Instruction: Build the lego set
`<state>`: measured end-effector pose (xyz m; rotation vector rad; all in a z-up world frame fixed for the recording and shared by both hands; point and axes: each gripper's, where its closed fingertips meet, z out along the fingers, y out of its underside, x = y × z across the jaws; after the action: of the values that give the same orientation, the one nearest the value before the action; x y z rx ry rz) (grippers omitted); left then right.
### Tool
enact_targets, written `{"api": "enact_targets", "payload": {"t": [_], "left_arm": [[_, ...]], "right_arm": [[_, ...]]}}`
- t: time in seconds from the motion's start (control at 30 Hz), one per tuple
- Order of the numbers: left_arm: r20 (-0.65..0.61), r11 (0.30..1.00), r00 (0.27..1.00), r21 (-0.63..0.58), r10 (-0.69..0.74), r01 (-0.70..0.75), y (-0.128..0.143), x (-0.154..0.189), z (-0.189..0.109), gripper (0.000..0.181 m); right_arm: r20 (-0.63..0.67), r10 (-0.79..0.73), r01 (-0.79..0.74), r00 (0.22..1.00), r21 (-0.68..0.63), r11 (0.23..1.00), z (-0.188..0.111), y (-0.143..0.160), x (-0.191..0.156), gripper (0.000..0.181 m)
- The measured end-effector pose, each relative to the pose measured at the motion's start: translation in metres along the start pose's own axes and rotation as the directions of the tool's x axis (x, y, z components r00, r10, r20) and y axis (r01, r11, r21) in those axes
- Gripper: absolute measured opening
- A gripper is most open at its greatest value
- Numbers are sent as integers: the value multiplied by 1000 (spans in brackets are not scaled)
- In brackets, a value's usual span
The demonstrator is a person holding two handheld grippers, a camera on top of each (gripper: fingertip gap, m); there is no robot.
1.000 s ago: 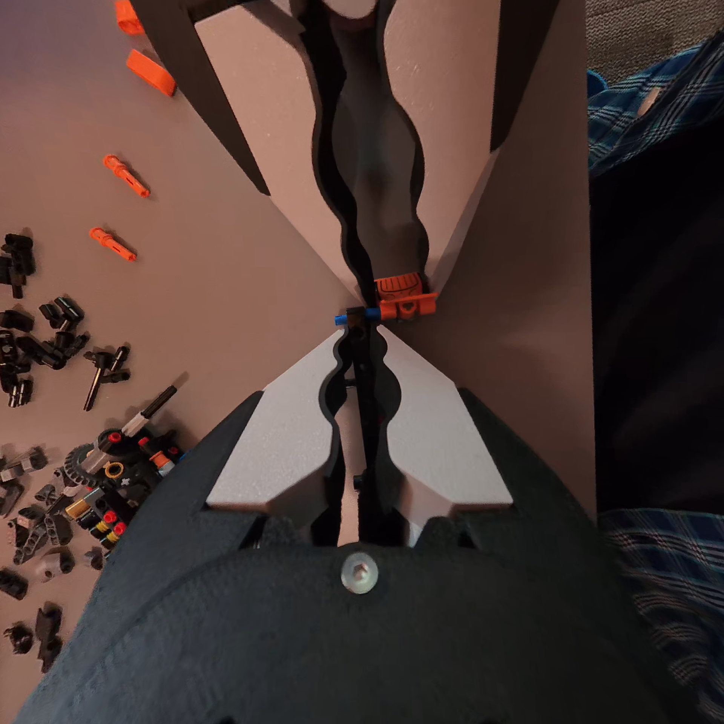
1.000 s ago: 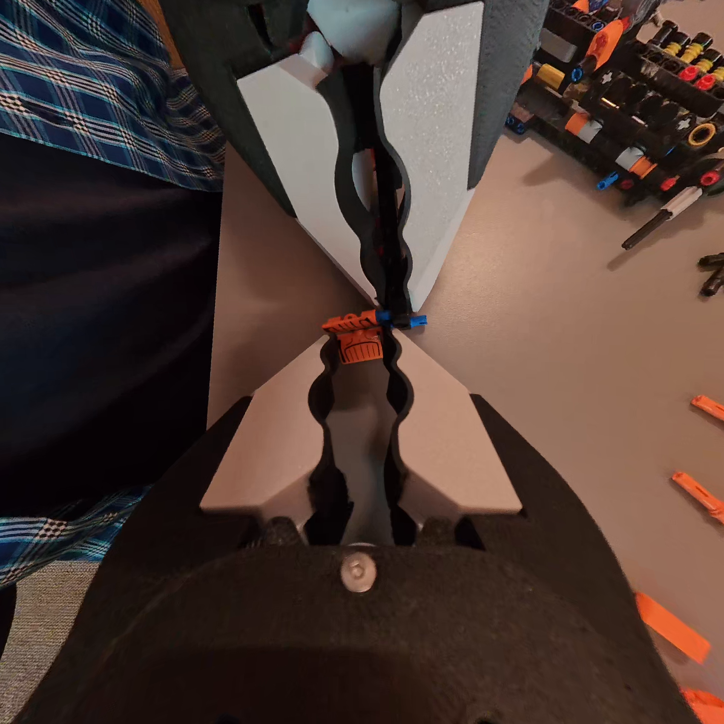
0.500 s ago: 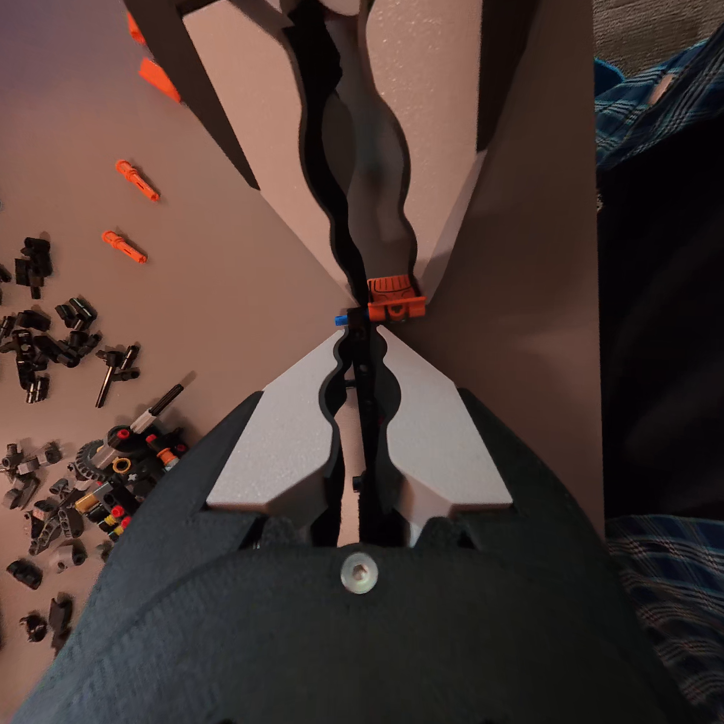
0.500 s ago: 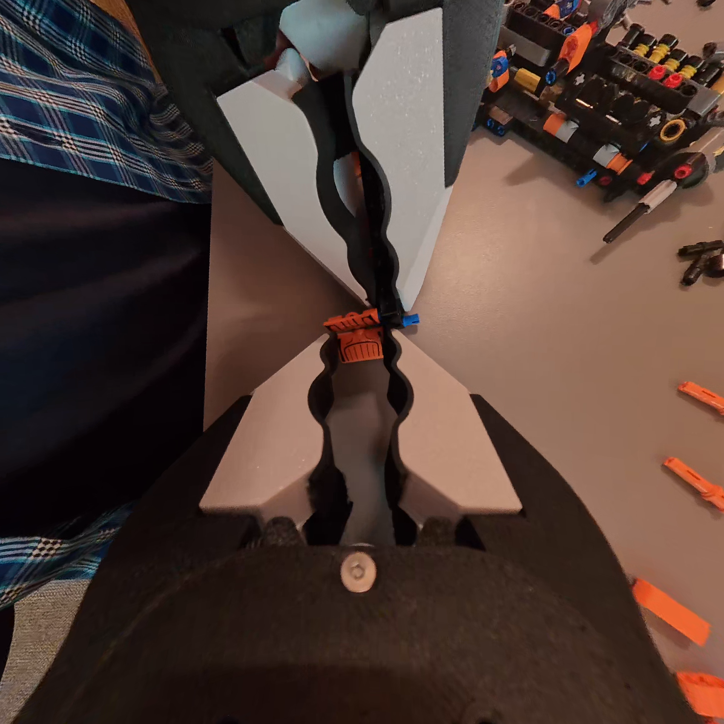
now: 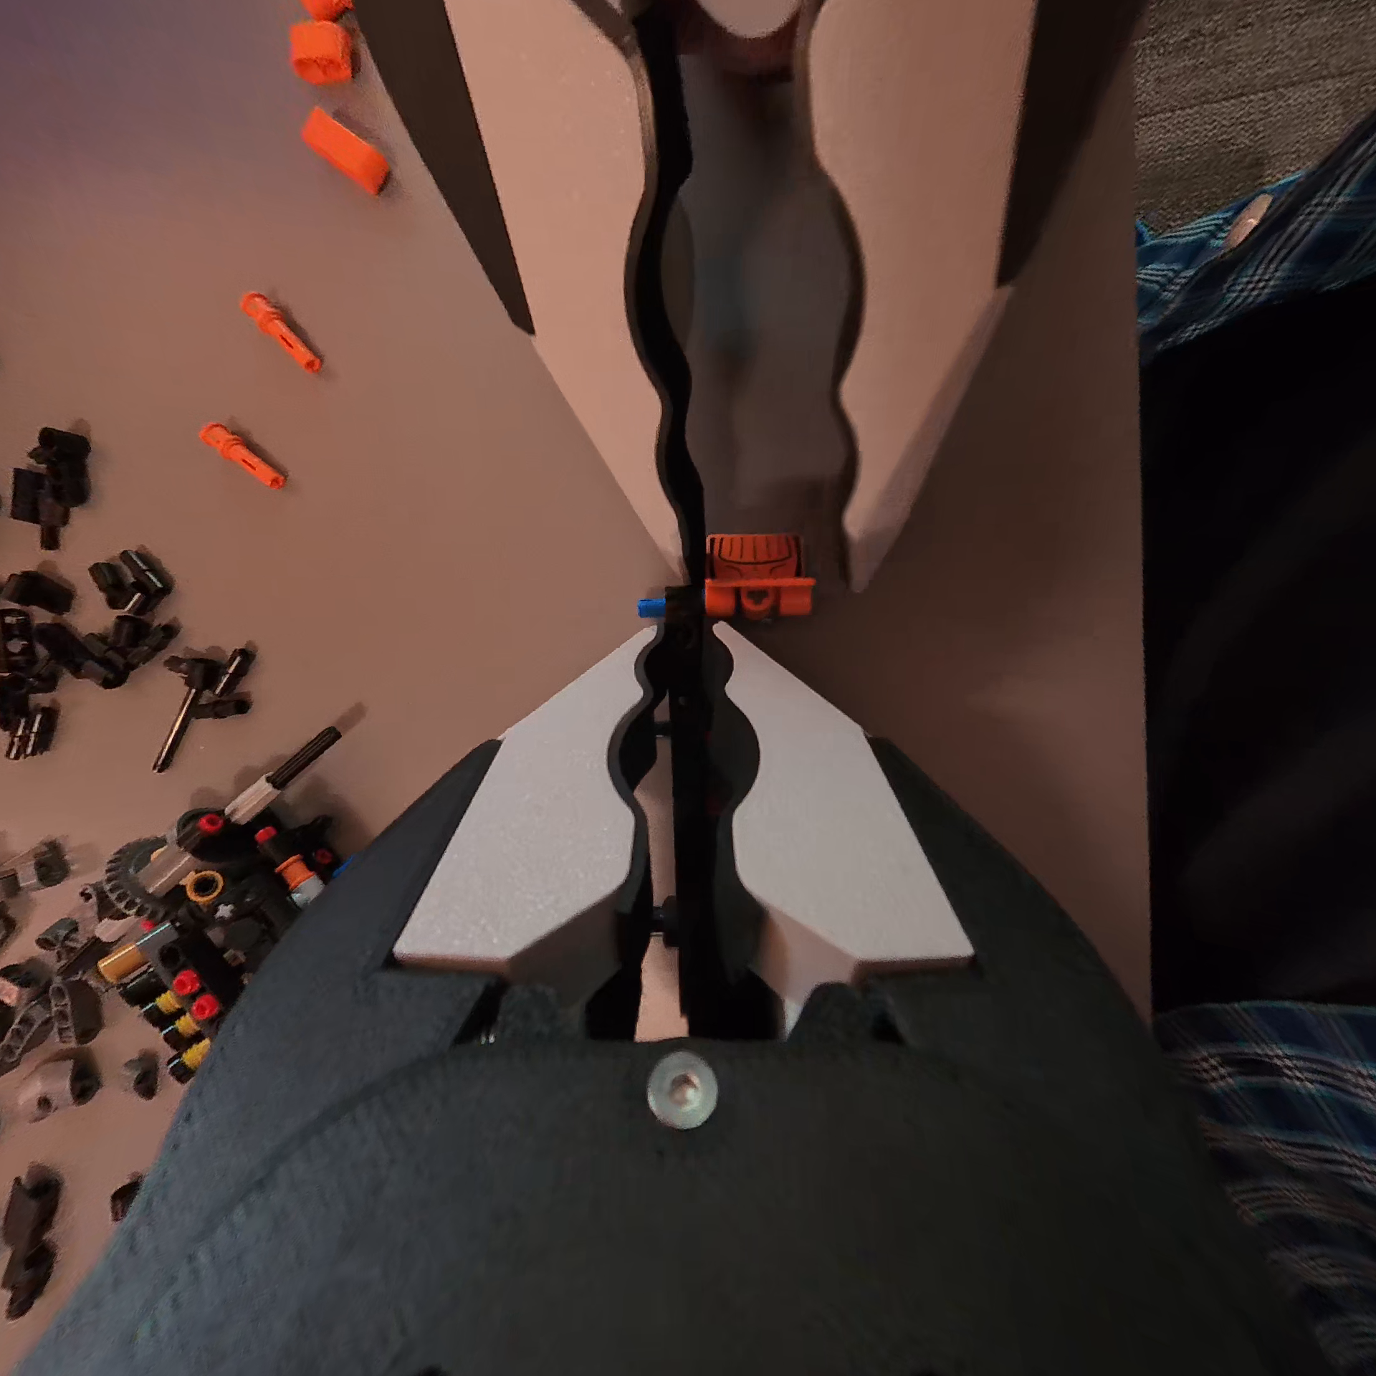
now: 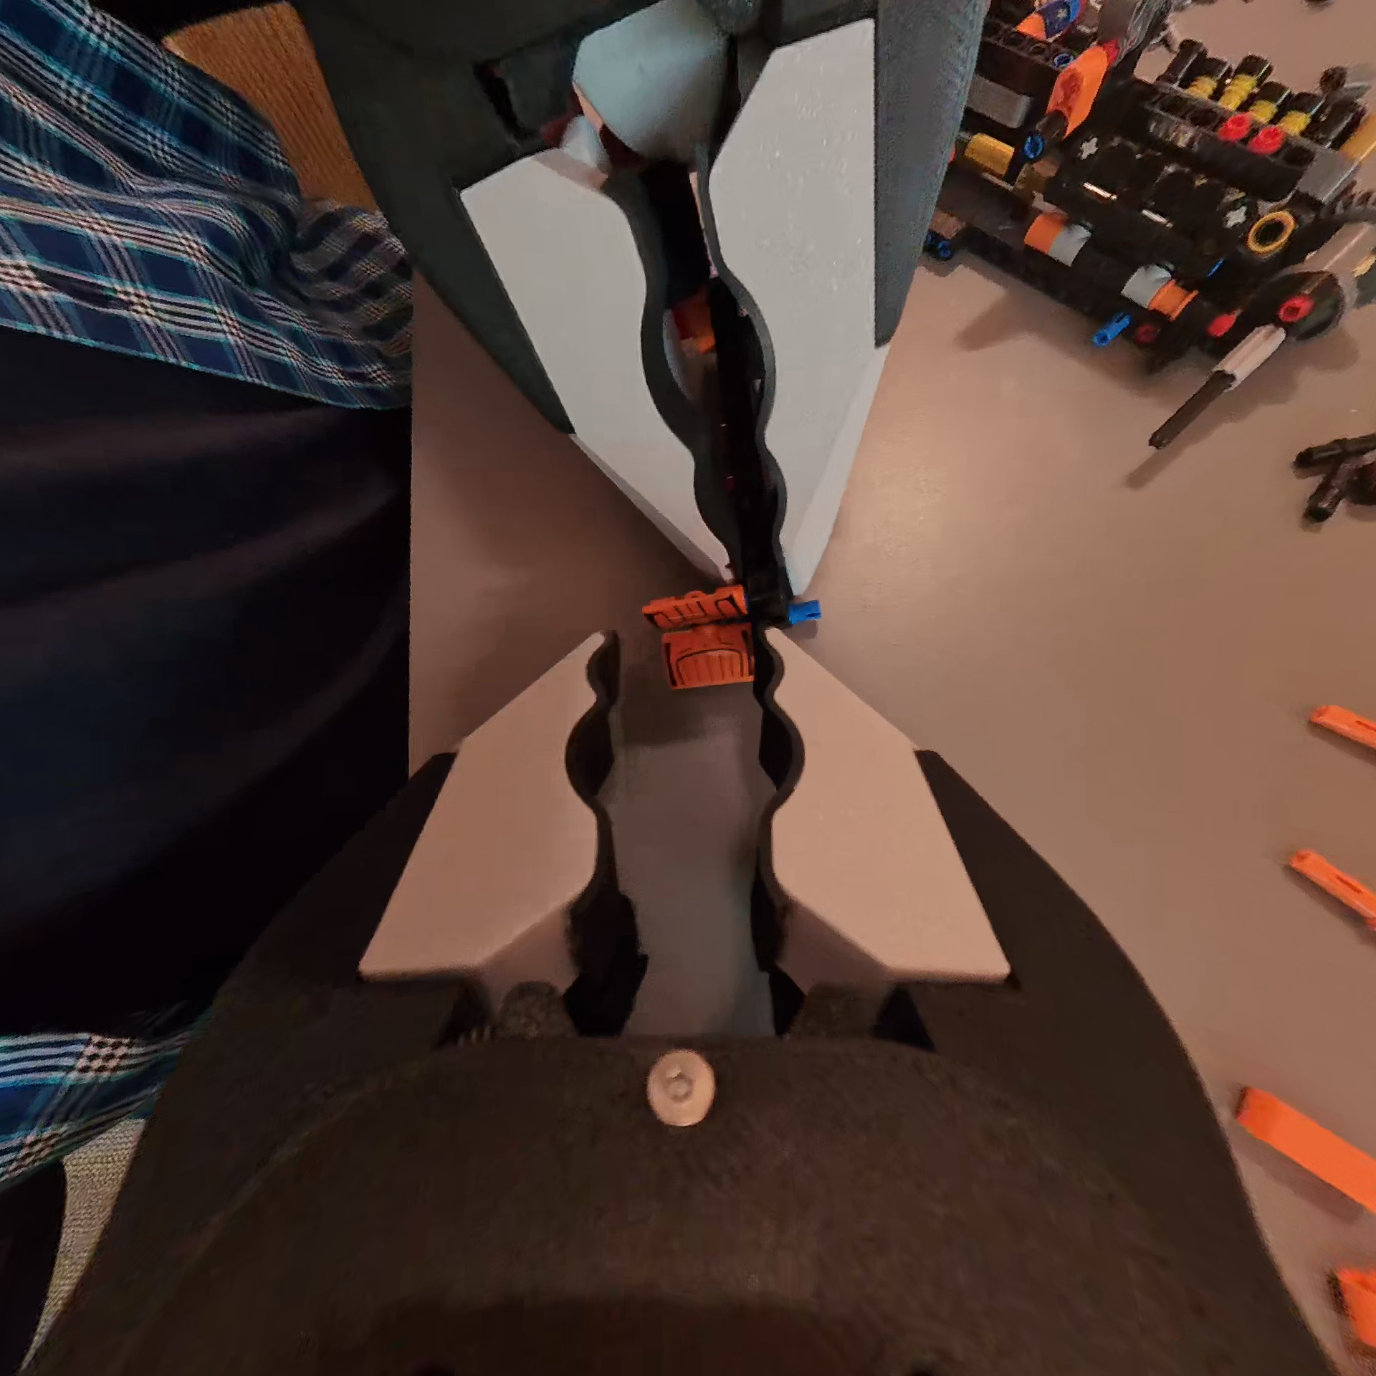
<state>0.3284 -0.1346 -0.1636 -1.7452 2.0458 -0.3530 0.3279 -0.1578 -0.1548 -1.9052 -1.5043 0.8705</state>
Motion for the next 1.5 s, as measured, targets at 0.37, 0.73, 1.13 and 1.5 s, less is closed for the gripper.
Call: {"api": "enact_targets", "payload": {"t": [0.37,0.73,1.13,1.5], "left_arm": [[-45,998,997,1,-62,62,1,1,-1,9],[-119,993,988,46,-101,107,-6,9,1,9],[-131,994,988,50,-85,93,-5,12,1,9],[-104,981,983,109,-152,163,-8,7,-12,23]], "right_arm": [[-61,-40,39,997,-4,999,-3,4,-4,38],[-39,46,-46,998,-3,999,-27,5,-5,38],[-67,-117,116,991,-24,993,-6,-4,0,31],[-71,-106,105,992,-13,994,-9,-6,-1,31]]}}
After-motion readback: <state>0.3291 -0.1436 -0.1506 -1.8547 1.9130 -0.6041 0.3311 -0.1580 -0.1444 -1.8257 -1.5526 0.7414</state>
